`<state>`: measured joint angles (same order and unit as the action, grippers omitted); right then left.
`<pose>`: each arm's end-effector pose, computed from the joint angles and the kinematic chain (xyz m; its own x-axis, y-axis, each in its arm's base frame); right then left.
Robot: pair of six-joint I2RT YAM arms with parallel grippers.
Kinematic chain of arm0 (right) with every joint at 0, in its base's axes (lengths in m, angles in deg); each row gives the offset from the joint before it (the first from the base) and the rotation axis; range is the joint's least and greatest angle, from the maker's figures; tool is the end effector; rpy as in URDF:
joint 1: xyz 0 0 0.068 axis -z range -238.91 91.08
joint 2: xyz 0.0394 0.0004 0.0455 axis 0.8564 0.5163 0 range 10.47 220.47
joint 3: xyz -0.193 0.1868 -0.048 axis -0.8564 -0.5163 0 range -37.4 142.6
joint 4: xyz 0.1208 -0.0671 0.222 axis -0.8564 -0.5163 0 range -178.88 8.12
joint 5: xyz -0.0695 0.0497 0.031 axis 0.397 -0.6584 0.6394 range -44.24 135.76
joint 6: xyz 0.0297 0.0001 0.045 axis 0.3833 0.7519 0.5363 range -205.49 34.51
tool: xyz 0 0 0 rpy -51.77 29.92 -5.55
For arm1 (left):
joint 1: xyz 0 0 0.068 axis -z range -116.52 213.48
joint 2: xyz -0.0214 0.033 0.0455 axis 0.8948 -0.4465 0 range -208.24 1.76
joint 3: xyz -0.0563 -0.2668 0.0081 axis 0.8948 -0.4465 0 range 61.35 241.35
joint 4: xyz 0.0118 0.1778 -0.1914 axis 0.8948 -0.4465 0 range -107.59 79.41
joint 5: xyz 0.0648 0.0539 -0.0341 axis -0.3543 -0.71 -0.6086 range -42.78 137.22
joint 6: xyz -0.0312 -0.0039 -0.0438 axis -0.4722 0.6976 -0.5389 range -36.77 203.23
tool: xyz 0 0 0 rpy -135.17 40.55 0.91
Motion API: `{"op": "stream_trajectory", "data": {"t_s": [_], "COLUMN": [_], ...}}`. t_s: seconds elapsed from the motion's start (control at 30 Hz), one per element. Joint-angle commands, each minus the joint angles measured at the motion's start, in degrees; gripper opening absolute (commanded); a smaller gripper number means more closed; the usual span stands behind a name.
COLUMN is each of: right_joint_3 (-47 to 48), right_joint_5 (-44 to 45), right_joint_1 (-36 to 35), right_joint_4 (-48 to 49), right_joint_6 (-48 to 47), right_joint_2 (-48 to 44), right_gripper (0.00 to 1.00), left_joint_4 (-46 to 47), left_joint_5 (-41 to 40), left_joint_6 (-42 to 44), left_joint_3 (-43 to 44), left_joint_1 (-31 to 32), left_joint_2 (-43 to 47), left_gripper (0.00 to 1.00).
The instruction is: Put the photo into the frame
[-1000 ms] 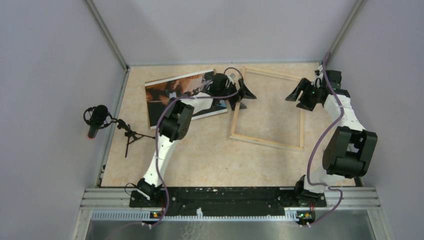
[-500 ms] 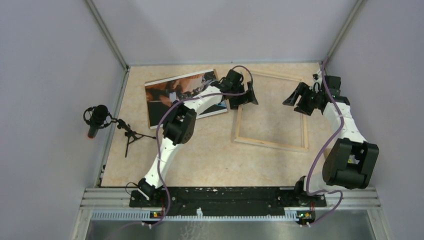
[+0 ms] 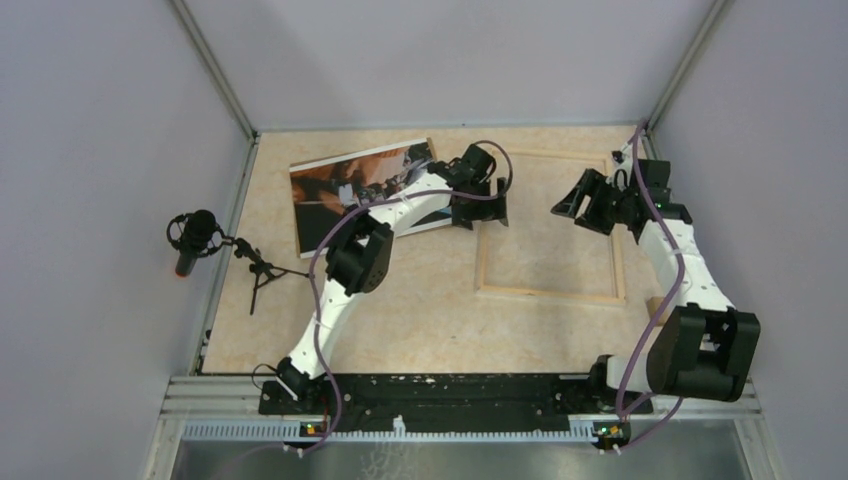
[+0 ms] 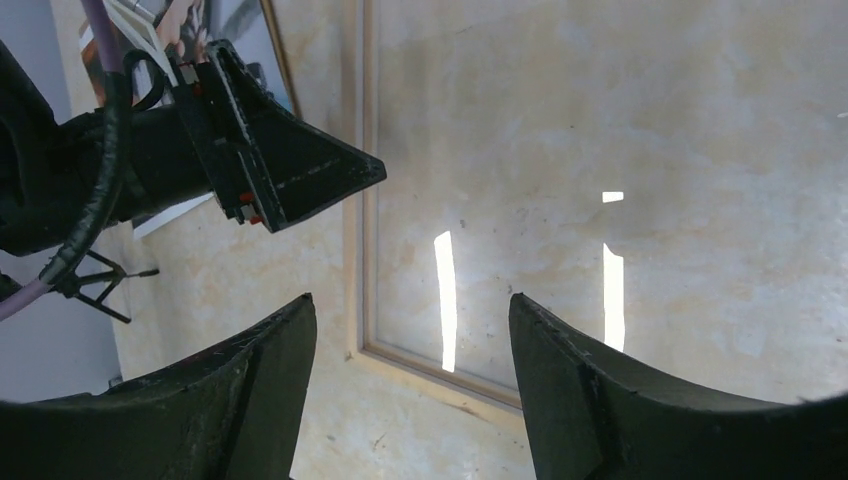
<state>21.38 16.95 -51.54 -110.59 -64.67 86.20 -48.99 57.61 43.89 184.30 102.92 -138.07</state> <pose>0.2802 -0.0189 0.2801 -0.7417 0.4100 -0.5308 0.0449 0.8200 0.5707 0.4097 -0.3452 0.1804 -0.9373 -0.0364 -0.3467 0.1423 0.8680 -0.4758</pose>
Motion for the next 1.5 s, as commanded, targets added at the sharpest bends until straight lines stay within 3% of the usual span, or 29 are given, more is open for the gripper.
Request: {"op": "stream_trajectory", "data": {"t_s": [0.0, 0.1, 0.27, 0.5, 0.67, 0.77, 0.87, 1.03, 1.47], "right_joint_3": [-0.6, -0.8, -1.6, 1.5, 8.7, 10.4, 11.1, 12.7, 13.8], "right_joint_5": [1.5, 3.5, 7.0, 10.2, 8.7, 9.2, 10.1, 12.4, 17.5], "right_joint_1": [-4.7, -9.4, -18.2, -25.3, -29.2, -31.3, -32.9, -34.5, -34.6], "right_joint_4": [4.6, 9.9, 24.0, 43.1, 46.8, 47.0, 45.0, 39.4, 35.5], "right_joint_6": [1.4, 5.0, 14.3, 27.3, 31.1, 30.3, 29.0, 24.0, 19.0], "right_joint_2": [-0.7, 1.5, 6.7, 21.6, 32.9, 36.8, 39.2, 41.4, 41.1], "right_gripper": [0.7, 0.7, 0.7, 0.69, 0.64, 0.58, 0.49, 0.47, 0.5], "left_joint_4": [-6.1, -7.4, -5.2, 3.4, 8.3, 6.8, 7.8, 9.5, 12.8], "left_joint_5": [-4.7, -4.2, -3.5, -3.5, -7.4, -9.7, -7.2, -7.4, -6.2], "left_joint_6": [7.9, 13.5, 18.5, 9.7, 5.9, 4.8, 3.9, 5.5, 2.5], "left_joint_3": [-3.3, -8.5, -24.6, -45.8, -47.4, -43.3, -41.5, -39.0, -45.2], "left_joint_1": [0.0, -0.2, -4.3, -20.4, -24.3, -25.1, -26.2, -26.8, -28.7], "left_joint_2": [10.7, 18.4, 33.7, 46.4, 44.4, 38.0, 33.3, 28.8, 26.8], "left_gripper": [0.98, 0.98, 0.98, 0.98, 0.98, 0.98, 0.98, 0.98, 0.98]}}
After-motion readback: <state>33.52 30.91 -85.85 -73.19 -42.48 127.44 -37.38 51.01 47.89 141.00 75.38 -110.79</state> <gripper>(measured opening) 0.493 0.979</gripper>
